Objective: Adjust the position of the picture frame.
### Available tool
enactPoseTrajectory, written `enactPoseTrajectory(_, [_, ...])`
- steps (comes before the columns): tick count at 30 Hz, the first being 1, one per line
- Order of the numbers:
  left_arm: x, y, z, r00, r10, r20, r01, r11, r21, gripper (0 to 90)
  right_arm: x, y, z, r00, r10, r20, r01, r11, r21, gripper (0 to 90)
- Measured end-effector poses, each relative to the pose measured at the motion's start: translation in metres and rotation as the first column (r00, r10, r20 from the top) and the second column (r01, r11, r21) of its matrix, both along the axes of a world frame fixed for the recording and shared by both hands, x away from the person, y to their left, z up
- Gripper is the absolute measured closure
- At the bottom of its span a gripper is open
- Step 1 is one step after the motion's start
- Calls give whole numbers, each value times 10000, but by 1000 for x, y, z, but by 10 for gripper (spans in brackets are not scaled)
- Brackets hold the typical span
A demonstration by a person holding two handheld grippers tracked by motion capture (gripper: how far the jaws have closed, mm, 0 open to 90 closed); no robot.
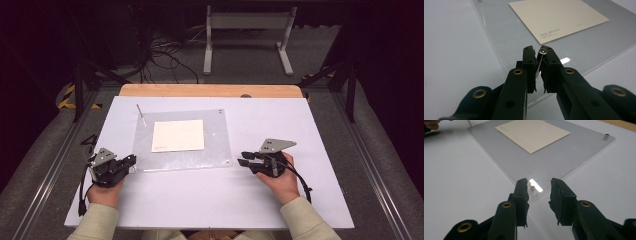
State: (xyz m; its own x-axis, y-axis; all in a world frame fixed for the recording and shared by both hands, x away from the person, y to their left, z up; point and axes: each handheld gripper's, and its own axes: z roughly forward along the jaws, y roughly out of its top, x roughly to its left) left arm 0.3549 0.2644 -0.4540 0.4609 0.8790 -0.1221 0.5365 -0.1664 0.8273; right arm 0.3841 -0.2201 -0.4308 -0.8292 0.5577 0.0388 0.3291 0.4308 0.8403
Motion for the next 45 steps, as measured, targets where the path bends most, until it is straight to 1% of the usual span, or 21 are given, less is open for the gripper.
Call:
enactPoseTrajectory(3, [0, 1, 0, 10000, -41, -17, 41, 10000, -5, 820, 8, 14, -2, 9996, 249, -163, -255, 9990, -376, 684])
enactPoseTrajectory(6, [0, 1, 0, 10000, -58, -10, 57, 10000, -53, 816, 15, 21, -3, 9990, 399, -217, -406, 9985, -361, 719])
enactPoseTrajectory(7, [0, 1, 0, 10000, -72, -5, 72, 9999, -77, 814, 17, 23, -4, 9986, 426, -306, -438, 9983, -393, 722])
enactPoseTrajectory(9, [-1, 2, 0, 10000, -57, 46, 58, 9998, -165, 805, 21, 27, -7, 9979, 469, -436, -495, 9970, -599, 722])
enactPoseTrajectory(12, [-1, 2, 1, 9999, -85, 98, 86, 9999, -95, 799, 25, 32, -10, 9973, 508, -533, -548, 9956, -761, 717])
enactPoseTrajectory(16, [-2, 2, 1, 9999, -56, 94, 57, 9999, -143, 785, 30, 39, -17, 9964, 518, -676, -590, 9923, -1089, 700])
enactPoseTrajectory(17, [-2, 3, 1, 9999, -77, 90, 78, 9999, -154, 772, 30, 41, -18, 9961, 499, -721, -581, 9915, -1164, 696])
enactPoseTrajectory(19, [-3, 3, 0, 9999, -161, 62, 162, 9997, -187, 705, 31, 45, -21, 9960, 513, -727, -608, 9891, -1344, 704])
enactPoseTrajectory(22, [-4, 4, 0, 9998, -174, 47, 175, 9997, -168, 703, 32, 45, -22, 9960, 596, -666, -683, 9881, -1379, 796])
enactPoseTrajectory(23, [-4, 4, 0, 9998, -174, 47, 175, 9997, -168, 704, 32, 45, -22, 9960, 596, -666, -683, 9881, -1379, 796])
enactPoseTrajectory(24, [-4, 5, 0, 9999, -161, 33, 161, 9997, -201, 704, 32, 44, -21, 9957, 601, -710, -695, 9879, -1387, 821])
enactPoseTrajectory(27, [-4, 6, 1, 9998, -195, -35, 194, 9995, -246, 721, 32, 44, -21, 9954, 638, -717, -734, 9875, -1395, 828])
enactPoseTrajectory(30, [-6, 7, 2, 9998, -182, -3, 181, 9994, -296, 723, 31, 45, -20, 9942, 847, -655, -940, 9834, -1554, 830])
enactPoseTrajectory(32, [-7, 8, 2, 9998, -197, 8, 197, 9994, -299, 715, 30, 45, -19, 9879, 1246, -919, -1380, 9777, -1584, 830])
enactPoseTrajectory(33, [-8, 9, 3, 9998, -189, 10, 189, 9992, -343, 710, 27, 47, -17, 9814, 1592, -1077, -1760, 9694, -1710, 829])
enactPoseTrajectory(34, [-9, 10, 3, 9998, -184, 25, 185, 9991, -391, 706, 24, 48, -16, 9771, 1774, -1176, -1967, 9638, -1802, 830])
enactPoseTrajectory(37, [-11, 14, 4, 9998, -220, -33, 217, 9976, -657, 686, 11, 54, -13, 9593, 2454, -1398, -2710, 9391, -2111, 829])
enactPoseTrajectory(40, [-14, 17, 4, 9994, -328, -140, 315, 9962, -806, 654, -2, 60, -12, 9432, 2971, -1488, -3252, 9172, -2302, 829])
enactPoseTrajectory(43, [-16, 20, 5, 9990, -371, -233, 347, 9948, -955, 625, -14, 64, -10, 9310, 3312, -1536, -3612, 8969, -2551, 829])
enactPoseTrajectory(44, [-16, 20, 5, 9989, -405, -256, 378, 9945, -976, 616, -17, 65, -10, 9263, 3422, -1576, -3730, 8919, -2557, 829])
enactPoseTrajectory(45, [-16, 20, 6, 9985, -445, -331, 410, 9943, -988, 601, -21, 66, -10, 9237, 3461, -1643, -3785, 8907, -2517, 828])
